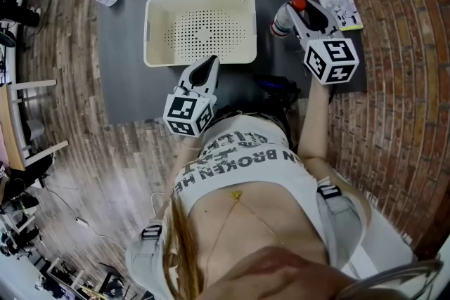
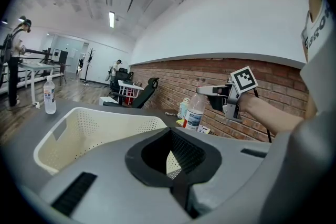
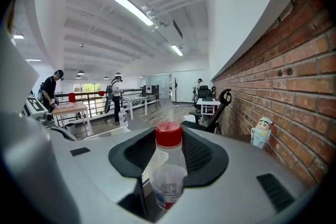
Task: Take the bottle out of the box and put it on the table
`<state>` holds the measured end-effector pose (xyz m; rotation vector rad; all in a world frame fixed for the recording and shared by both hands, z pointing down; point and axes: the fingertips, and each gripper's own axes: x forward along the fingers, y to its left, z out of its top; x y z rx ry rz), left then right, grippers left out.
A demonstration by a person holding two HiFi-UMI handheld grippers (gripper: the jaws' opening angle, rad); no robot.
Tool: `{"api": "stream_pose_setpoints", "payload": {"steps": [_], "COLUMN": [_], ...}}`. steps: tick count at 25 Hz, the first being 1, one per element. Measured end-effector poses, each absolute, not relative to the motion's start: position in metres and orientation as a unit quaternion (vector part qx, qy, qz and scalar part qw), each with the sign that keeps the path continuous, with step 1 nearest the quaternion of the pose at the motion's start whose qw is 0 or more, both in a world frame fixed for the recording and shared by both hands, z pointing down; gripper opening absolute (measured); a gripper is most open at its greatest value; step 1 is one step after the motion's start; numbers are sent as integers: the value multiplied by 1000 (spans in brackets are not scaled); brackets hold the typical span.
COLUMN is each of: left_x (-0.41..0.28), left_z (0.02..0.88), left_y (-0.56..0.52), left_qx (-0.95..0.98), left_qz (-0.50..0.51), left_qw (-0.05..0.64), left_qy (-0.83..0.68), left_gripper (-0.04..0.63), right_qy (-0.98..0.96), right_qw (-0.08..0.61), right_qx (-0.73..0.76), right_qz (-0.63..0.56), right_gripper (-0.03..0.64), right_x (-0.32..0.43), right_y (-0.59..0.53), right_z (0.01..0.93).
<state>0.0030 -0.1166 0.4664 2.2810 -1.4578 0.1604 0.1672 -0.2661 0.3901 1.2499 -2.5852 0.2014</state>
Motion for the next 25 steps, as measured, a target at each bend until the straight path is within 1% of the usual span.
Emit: {"api": "stream_pose_setpoints", "payload": {"steps": [11,18,22,25], "left_x": [2,4,5,5], "left_z": [470,471,471,471], "left_y": [-115,-114,-114,-113], "left_qx": [816,815,814,814], "left_qz": [58,59,59,60], "left_qw": [221,221,222,223], "left_qy": [-531,-533,-533,-533], "left_gripper": [5,5,5,5], "right_qy": [-880,-875,-871,-871], "right_qw": [182,201,226,220], "right_qx": [430,426,423,427], "right_qz": [90,111,108,106], "right_gripper": [152,146,146,146], "right_x": [177,179,179,179], "right_y": [-268,-267,-264,-264], "right_z": [448,481,496,500]}}
